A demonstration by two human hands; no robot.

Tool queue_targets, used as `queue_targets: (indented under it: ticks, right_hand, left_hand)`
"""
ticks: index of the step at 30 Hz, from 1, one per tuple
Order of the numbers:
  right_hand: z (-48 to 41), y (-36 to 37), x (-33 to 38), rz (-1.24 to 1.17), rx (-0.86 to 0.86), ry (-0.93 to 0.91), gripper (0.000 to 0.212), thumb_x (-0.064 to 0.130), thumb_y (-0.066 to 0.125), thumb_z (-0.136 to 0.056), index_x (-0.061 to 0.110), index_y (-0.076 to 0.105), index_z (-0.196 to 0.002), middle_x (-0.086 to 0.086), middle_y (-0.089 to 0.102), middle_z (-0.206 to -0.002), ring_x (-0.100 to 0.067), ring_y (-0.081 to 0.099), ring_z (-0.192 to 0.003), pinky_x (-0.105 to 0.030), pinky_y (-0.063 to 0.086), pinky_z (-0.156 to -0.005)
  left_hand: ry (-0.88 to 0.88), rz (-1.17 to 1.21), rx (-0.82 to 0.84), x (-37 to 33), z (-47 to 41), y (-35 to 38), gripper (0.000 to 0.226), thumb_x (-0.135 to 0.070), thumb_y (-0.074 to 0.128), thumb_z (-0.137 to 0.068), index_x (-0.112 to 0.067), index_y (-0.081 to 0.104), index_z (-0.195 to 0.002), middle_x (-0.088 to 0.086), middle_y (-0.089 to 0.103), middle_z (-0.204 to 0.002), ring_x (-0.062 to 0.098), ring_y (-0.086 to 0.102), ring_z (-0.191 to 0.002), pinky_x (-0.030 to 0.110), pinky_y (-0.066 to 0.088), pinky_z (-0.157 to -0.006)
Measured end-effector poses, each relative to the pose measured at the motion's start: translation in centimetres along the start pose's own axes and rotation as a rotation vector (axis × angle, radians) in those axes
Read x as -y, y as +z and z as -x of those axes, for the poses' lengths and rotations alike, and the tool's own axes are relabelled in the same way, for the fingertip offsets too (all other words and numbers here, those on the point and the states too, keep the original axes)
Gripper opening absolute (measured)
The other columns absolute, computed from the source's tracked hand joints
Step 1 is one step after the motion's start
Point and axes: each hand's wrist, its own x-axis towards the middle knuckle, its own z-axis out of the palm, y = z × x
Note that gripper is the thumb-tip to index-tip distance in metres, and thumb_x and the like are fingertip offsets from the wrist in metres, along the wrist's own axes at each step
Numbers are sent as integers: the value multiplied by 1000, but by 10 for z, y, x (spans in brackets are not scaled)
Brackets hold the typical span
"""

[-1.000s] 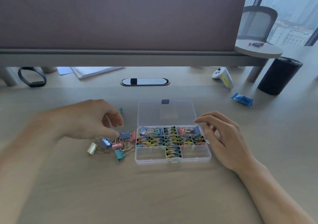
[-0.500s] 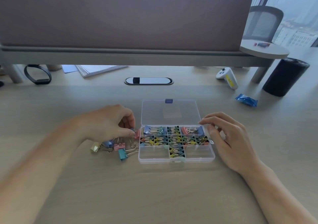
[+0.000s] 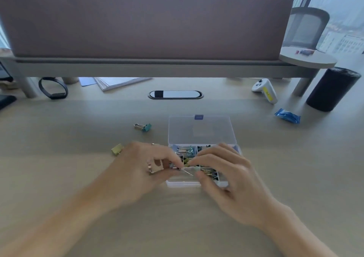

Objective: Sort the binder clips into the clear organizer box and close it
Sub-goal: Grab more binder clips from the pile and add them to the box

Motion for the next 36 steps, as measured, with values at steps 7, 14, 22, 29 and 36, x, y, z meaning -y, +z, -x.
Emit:
queue_targets:
  ticks: [7,14,22,29,36]
  right_hand:
    - [6,5,0,95,111,-60,14,25,72,-97,21,76,-110,14,71,-109,-12,62,-104,-30,51,-88]
    - [9,10,-5,128,53,-36,14,25,68,-100,19,75,-111,13,71,-106,-15,64,-101,-35,51,-88]
    - [10,13,-10,160,-92,-111,12,17,66,-102,13,78,-102,9,73,-97,-18,64,-89,-37,52,-81]
    - [8,10,-11,259,-11,-214,17,13,61,-103,14,78,-102,5,74,-101,-21,67,-93,-38,54,-86]
    - [9,11,-14,276,26,-193,17,13,62,-102,17,78,-109,4,73,-109,-21,66,-100,-35,54,-87]
  left_hand:
    - [178,-178,-100,11,20,15,14,-33,67,-97,-29,78,-104,-20,72,-105,0,67,-102,32,57,-81]
    - [311,-319,-281,5,25,21,13,-22,65,-100,-16,76,-98,-11,71,-101,13,68,-93,35,54,-81]
    - [221,-256,-255,3,26,24,16,-33,67,-96,-24,72,-107,-19,67,-105,-2,63,-97,4,39,-88]
    - [390,-403,-166,11,28,22,19,-8,68,-95,-17,76,-109,-9,70,-113,18,68,-99,36,54,-80]
    - [381,-456,-143,16,29,21,17,-13,67,-95,-20,75,-109,-8,70,-113,18,68,-100,33,53,-81]
